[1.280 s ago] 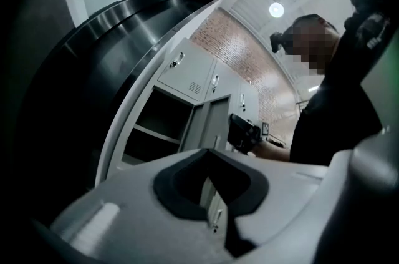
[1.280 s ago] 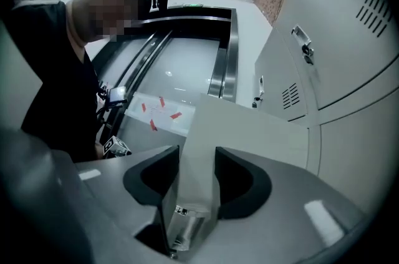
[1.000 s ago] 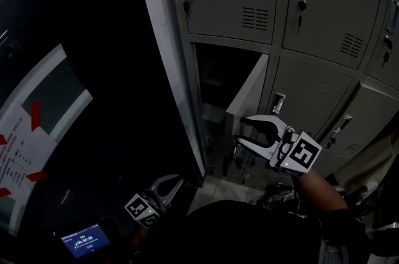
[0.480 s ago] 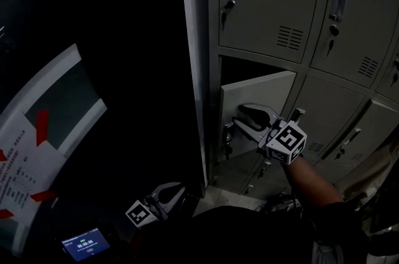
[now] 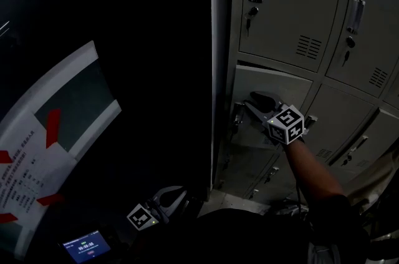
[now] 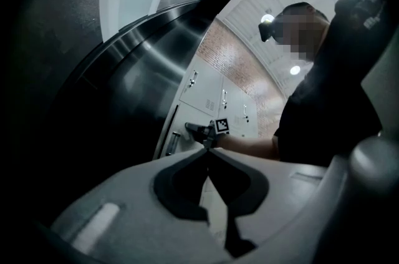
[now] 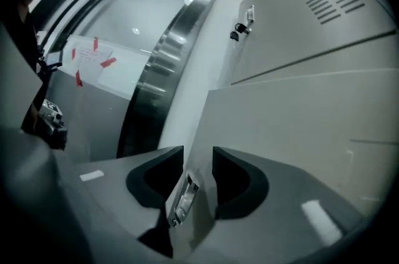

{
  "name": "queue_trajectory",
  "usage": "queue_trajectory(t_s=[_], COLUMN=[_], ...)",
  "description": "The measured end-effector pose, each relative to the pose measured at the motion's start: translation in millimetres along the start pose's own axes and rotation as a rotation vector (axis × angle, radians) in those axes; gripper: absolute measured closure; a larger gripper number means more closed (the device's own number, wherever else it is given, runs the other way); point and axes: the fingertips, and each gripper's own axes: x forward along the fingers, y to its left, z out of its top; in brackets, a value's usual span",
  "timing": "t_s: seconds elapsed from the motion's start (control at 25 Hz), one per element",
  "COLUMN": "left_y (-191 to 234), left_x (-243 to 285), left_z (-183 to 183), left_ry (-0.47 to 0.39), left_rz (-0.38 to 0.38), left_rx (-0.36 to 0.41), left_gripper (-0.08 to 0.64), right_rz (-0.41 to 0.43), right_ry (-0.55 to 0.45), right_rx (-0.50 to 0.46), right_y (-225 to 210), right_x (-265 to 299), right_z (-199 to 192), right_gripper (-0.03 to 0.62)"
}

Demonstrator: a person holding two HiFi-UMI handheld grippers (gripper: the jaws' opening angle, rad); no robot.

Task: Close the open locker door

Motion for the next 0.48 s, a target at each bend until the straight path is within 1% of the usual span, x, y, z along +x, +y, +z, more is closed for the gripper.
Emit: queue_trajectory(t_s=[0.12,0.16,0.2,0.24,0.36,0.48], left_y=[1.7,1.6,1.1,0.5,-0.9,-1.7], left_x=[-6.1,-7.9,-9.5,-10.8,-14.3,-18.2], left_z=[0.0,0.6,1.3,1.8,1.0,-2.3], left_ry=[0.004,0.003,0.002,0.002,0.006,0.007], left_rz=[-0.001,-0.003,-0.007,-0.011,-0.019,-0.036], left_rx=[0.001,0.0,-0.002,-0.003,-0.006,-0.03], left_gripper=[0.557,0.557,0.557,0.557,0.557,0.557], right_rz=[-0.051,-0.062,-0.067,-0.069,-0.066,-0.086], right_ry=[0.047,0.05,0.049,0.048,0.054,0.073], right_rx=[0.064,0.091,0.117,0.14,0.17,0.156], right_y=[-25.1,-29.4,-31.2,-31.2,-27.5,-26.4], right_x=[10.7,12.2,13.2,14.1,15.4,9.5], right_z=[-12.1,-12.7,-11.7,-10.2,-7.4,-10.3], right_gripper=[0.456,0.51,0.523,0.523,0.507,0.447])
